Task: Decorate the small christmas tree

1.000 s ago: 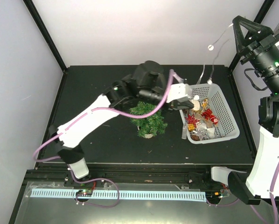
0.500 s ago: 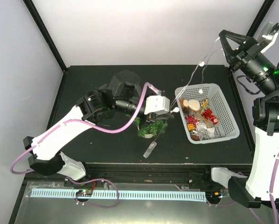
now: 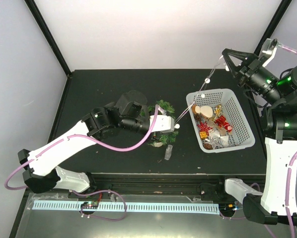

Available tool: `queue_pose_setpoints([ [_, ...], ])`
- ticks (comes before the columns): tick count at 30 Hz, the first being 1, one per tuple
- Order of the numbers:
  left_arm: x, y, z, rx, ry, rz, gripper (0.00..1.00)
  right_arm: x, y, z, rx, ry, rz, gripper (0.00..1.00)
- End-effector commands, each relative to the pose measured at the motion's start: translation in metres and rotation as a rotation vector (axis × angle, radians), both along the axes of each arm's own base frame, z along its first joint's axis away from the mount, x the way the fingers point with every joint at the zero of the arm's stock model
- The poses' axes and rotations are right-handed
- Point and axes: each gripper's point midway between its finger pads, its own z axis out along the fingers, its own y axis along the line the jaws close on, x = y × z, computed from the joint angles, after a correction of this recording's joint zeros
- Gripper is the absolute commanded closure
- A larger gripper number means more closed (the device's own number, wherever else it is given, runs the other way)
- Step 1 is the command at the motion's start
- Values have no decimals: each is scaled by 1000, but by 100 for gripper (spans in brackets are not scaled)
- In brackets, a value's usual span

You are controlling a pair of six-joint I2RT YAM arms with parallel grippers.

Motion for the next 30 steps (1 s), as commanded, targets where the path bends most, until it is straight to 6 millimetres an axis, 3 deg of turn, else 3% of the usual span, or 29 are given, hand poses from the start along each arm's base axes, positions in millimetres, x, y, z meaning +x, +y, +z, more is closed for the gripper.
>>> queue_pose_setpoints([
  [1, 8, 2, 12, -34, -71, 27, 98, -11, 2, 1, -49, -49, 12, 99],
  [5, 9, 7, 3, 0, -77, 38, 98, -11, 2, -2, -65, -50, 7, 99],
  [6, 7, 15, 8, -12, -92, 45, 99, -10, 2, -3, -66, -46, 5, 99],
  [15, 26, 52, -13, 2, -84, 167, 99, 7, 3, 1, -54, -44, 10, 99],
  [22, 46, 58, -17, -33, -43, 235, 98, 26, 18, 4, -51, -35, 44, 99],
  [30, 44, 63, -30, -24, -36, 221, 98, 36, 31, 7, -64, -35, 75, 99],
])
